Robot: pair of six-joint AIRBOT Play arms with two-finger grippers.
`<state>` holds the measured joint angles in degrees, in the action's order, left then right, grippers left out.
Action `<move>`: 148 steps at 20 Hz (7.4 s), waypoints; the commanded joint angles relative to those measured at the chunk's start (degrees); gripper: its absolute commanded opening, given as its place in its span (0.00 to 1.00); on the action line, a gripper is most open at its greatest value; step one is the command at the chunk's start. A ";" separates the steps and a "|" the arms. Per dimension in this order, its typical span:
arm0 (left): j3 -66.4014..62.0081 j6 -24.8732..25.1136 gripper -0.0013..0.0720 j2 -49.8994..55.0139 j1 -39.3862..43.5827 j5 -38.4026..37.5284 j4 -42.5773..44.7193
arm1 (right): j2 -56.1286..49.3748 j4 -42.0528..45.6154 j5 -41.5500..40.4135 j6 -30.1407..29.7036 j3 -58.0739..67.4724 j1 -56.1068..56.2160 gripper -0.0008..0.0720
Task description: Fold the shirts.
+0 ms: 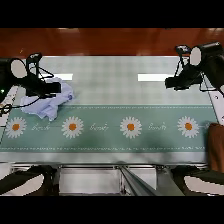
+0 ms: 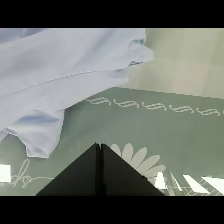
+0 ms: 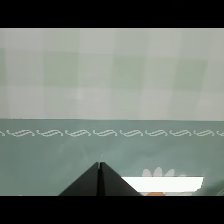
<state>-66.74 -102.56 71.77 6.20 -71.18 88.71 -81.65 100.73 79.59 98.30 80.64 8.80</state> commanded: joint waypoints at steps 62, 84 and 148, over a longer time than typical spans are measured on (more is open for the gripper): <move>-10.51 10.99 0.05 12.57 -16.02 8.61 -8.68 | 27.23 -12.61 -12.17 -0.42 -27.50 -0.11 0.57; -50.42 6.21 0.05 -10.47 12.07 13.60 -15.02 | 43.78 -21.07 -11.15 -1.49 -27.52 -0.11 0.57; 30.53 29.05 0.05 -1.81 -15.56 16.09 -56.57 | -0.76 -69.55 -28.00 -29.99 -38.95 0.44 0.58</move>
<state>-35.97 -73.52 69.93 -9.41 -54.92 32.14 -79.44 31.38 51.53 68.14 38.79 7.77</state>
